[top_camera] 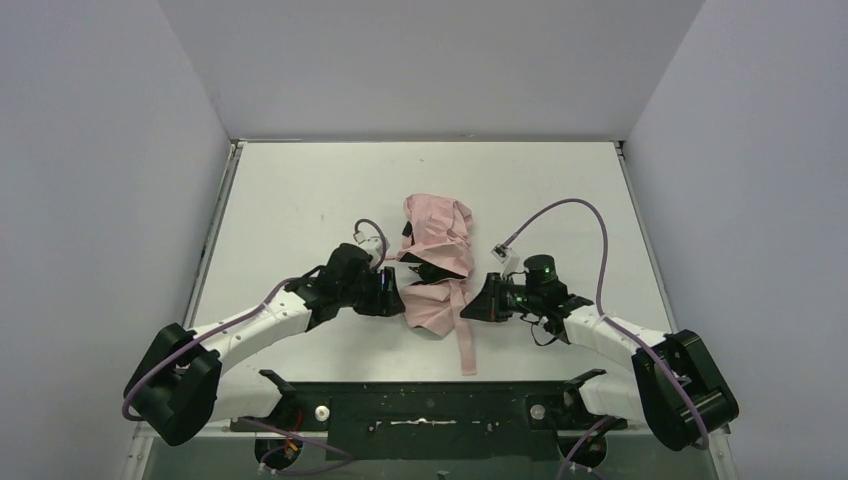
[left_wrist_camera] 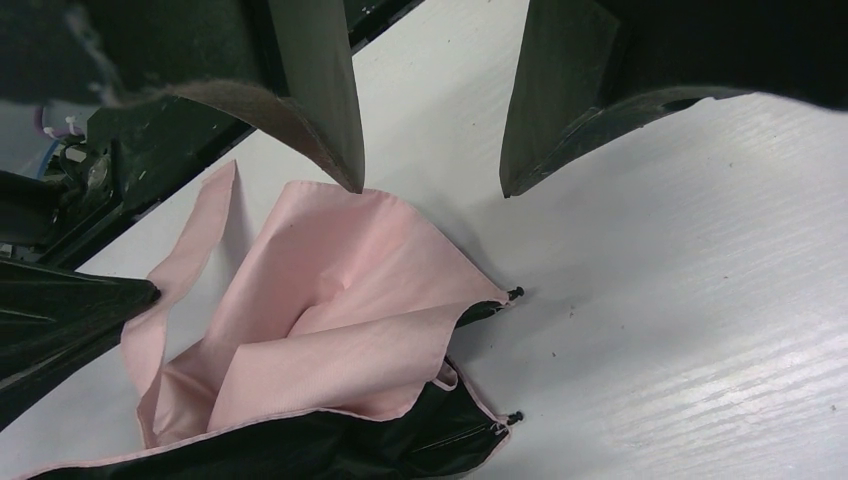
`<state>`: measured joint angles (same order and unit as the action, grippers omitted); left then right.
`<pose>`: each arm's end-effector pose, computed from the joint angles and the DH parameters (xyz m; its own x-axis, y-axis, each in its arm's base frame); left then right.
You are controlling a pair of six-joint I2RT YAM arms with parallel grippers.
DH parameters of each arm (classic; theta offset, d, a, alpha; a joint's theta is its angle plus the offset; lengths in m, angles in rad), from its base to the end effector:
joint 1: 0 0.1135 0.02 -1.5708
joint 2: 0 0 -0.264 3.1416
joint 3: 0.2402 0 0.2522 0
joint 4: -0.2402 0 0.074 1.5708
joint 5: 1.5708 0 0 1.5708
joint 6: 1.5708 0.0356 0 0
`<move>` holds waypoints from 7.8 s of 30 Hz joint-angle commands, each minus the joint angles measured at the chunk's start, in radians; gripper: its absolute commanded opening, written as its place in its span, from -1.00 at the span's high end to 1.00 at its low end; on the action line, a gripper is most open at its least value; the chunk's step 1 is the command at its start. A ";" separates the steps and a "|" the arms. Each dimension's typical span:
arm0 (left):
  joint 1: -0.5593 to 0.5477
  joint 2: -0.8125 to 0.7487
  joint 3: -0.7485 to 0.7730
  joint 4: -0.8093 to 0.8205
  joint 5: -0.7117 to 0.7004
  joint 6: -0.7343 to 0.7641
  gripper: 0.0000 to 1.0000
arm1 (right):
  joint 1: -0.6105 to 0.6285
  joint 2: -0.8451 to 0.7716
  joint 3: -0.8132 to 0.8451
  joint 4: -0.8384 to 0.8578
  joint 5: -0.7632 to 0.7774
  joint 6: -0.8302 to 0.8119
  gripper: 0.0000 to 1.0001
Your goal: Put away the umbrella
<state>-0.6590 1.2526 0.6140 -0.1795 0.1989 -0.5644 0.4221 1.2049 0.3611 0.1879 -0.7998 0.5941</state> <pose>0.1888 -0.1552 0.1869 -0.8657 0.0073 -0.5005 0.2887 0.8240 -0.4875 0.1825 0.1099 0.1566 -0.9111 0.0185 -0.4119 -0.3548 0.4737 0.8061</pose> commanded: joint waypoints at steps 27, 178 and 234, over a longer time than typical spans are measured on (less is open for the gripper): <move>-0.071 -0.131 -0.009 0.397 0.162 -0.164 -0.47 | 0.334 -0.001 0.190 0.409 0.341 0.352 1.00; 0.181 -0.077 0.507 -0.306 -0.004 0.374 0.26 | 0.284 0.159 0.460 -0.534 0.663 -0.115 -0.09; -0.117 -0.169 0.118 0.160 0.077 0.295 0.11 | 0.024 0.661 1.496 -0.939 0.359 -1.149 -0.45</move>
<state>-0.7444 1.0946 0.7738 -0.0505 0.3107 -0.2081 0.4515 1.7996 1.6756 -0.8551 -0.5610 -0.7261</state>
